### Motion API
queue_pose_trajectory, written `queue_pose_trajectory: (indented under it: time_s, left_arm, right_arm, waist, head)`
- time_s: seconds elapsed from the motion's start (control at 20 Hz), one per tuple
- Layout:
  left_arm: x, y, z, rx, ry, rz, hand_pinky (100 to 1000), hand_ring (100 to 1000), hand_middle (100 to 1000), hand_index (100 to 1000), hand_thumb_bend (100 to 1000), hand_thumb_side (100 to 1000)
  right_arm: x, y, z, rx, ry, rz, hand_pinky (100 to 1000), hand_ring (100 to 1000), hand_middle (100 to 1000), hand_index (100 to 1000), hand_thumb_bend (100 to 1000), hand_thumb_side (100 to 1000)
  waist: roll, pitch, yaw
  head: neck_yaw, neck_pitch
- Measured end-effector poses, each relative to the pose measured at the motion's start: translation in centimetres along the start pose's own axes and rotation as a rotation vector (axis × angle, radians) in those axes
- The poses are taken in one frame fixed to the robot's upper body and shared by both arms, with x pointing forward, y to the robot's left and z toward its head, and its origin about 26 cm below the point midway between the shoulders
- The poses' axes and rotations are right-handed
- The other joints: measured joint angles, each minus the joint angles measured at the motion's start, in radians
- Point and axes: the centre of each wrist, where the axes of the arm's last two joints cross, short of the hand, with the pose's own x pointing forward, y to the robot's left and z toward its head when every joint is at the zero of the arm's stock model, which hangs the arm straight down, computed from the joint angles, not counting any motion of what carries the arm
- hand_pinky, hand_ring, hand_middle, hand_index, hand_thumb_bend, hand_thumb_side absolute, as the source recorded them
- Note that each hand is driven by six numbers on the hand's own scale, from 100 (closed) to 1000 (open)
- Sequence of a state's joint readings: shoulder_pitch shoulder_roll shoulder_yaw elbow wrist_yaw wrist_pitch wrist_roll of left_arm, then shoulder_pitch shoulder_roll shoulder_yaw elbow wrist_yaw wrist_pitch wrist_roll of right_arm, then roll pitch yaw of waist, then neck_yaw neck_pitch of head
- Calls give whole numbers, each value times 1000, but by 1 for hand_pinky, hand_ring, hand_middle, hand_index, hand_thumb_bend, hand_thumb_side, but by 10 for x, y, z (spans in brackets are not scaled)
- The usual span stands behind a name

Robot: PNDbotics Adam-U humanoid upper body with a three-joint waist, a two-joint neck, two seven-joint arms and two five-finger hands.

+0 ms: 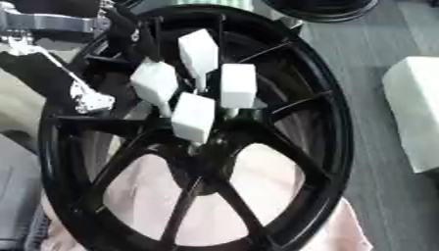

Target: Pull the pin out of the wheel hub.

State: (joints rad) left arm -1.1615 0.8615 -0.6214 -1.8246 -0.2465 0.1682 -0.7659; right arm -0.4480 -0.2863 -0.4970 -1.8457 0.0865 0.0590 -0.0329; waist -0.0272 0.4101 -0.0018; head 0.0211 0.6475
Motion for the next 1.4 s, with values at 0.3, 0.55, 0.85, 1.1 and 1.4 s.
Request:
queue_pose_trajectory:
  time_s: [0.3,0.55,0.85,1.1,1.4]
  left_arm:
    - [-3,-1,-5,31,4,42,668,665,754,857,149,343]
    - [-4,-2,-8,61,15,62,663,663,753,864,157,391]
    - [-9,-6,-18,4,29,106,659,650,731,861,182,434]
    - [-10,-7,-19,-58,23,114,639,600,635,829,157,420]
    - [-9,-6,-20,-81,3,110,546,467,457,681,100,269]
  right_arm:
    - [0,2,0,8,-2,-2,560,456,418,552,323,387]
    - [-1,2,0,12,-1,-3,560,456,417,552,322,387]
    - [-1,5,0,14,-6,-11,557,453,413,548,320,383]
    - [-1,6,-1,7,-6,-14,555,451,411,546,325,378]
    - [-1,6,-1,-1,-5,-15,555,451,410,546,336,377]
  waist:
    - [-3,5,-13]
    - [-3,8,-16]
    - [-4,10,-21]
    - [-4,10,-21]
    - [-6,10,-20]
  head:
    - [3,-6]
    - [4,-9]
    - [8,-16]
    - [9,-16]
    - [11,-16]
